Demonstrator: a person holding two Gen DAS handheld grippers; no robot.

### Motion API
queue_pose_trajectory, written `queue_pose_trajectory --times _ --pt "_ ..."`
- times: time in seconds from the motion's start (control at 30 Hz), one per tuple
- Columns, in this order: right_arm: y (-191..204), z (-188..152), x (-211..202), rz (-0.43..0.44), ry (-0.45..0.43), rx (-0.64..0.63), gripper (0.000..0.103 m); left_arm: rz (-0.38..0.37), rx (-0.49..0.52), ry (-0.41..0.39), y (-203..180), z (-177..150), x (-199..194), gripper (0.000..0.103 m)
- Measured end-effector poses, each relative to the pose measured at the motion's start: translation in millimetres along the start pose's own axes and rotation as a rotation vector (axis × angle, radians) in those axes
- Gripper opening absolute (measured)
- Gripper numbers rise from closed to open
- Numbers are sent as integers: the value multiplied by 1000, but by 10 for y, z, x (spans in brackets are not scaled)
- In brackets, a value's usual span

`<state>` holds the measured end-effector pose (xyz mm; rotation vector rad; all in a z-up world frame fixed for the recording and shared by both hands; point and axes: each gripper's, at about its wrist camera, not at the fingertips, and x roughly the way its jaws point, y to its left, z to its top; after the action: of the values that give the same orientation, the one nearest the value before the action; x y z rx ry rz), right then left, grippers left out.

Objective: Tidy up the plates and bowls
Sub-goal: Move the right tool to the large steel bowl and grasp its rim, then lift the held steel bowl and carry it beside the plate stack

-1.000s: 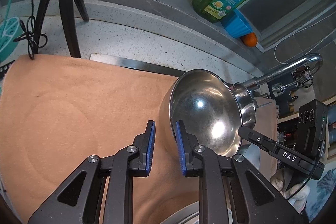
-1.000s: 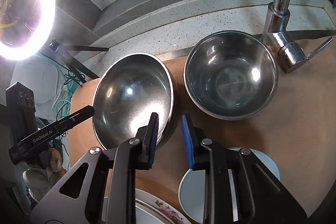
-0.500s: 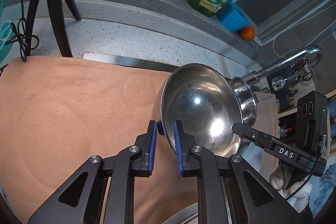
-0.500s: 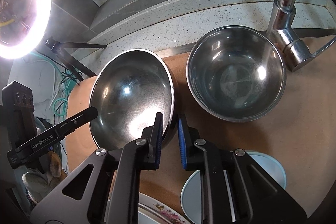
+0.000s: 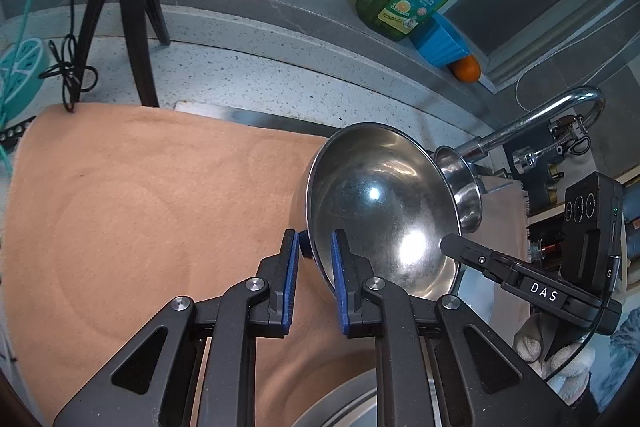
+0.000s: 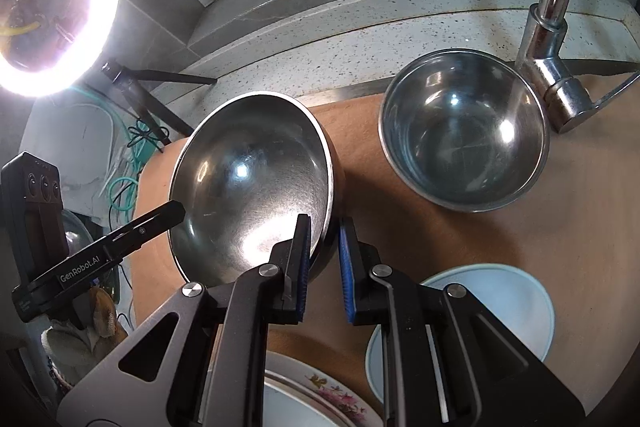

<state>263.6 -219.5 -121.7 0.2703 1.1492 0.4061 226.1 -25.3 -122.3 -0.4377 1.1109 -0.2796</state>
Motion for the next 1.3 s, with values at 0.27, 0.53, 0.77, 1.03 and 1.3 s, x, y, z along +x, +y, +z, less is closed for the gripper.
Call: queue_pose_trajectory --times 0.27,0.53,0.77,1.03,1.3 --pt "240 -157 -74 24 2 -47 14 10 -21 -33 126 -177 -260 14" --pt "539 -401 -113 55 17 -100 14 28 -49 -76 278 -414 -575 14" --pt "806 -677 -152 87 38 -148 15 50 -79 -99 431 -695 -833 14" --pt "1058 -1020 -176 108 61 -198 15 67 -108 -119 555 -997 -1079 14" --pt "1237 -1229 -150 121 86 -231 15 75 -136 -125 678 -1228 -1207 14"
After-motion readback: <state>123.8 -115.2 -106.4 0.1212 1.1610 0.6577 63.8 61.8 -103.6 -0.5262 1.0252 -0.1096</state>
